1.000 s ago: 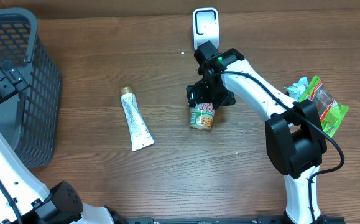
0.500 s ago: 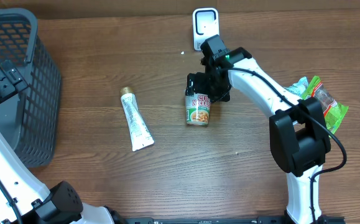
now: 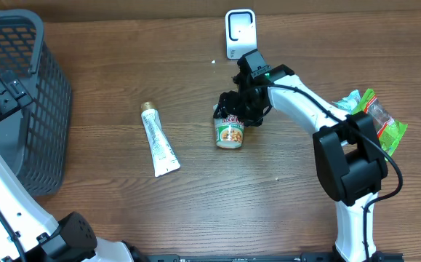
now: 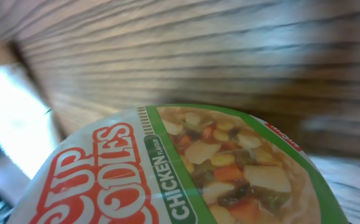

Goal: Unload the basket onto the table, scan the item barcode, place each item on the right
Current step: 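Lift the cup and carry it toward the white scanner, then hold the cup in front of the white scanner with right gripper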

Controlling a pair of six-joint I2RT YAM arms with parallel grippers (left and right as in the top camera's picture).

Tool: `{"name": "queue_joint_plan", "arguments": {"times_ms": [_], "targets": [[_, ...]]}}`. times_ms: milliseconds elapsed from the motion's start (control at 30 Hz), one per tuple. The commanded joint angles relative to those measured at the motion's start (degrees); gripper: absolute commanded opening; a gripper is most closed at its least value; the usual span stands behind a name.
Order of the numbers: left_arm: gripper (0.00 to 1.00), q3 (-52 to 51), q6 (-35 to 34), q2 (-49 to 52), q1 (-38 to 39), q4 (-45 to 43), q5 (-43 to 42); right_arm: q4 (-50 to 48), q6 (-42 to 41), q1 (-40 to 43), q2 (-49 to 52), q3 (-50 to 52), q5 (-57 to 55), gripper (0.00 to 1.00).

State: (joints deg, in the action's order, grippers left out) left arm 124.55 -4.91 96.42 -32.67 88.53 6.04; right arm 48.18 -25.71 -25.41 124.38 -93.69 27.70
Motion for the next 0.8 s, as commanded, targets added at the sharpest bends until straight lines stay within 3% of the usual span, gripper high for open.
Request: {"name": "queue_joint_plan", "arguments": {"times_ms": [0,133,467,633,767], "targets": [[1.00,0.9,0.0,-0.5,0.2,-0.1,-0.1,0.3,7.1,3.0,-1.1,-1.3,17.1,0.74],[1.00,0.9,0.0,-0.5,0.2,-0.1,-0.1,0.8,16.1,6.6,-3.1,-1.3,34.4,0.74],[1.00,0.9,0.0,-0.5,0.2,-0.1,-0.1,-1.5,17.2,10.1,-8.5,-3.5,46.3,0.74],[1.00,0.9,0.0,-0.5,0.2,-0.1,-0.1,-4.5,17.1,11.0,-14.4,-4.0,46.2,0.73],[1.00,0.9,0.0,-0.5,0.2,-0.1,-0.1,-4.5,17.0,11.5,-18.3,-5.5,37.9,0.73]]}}
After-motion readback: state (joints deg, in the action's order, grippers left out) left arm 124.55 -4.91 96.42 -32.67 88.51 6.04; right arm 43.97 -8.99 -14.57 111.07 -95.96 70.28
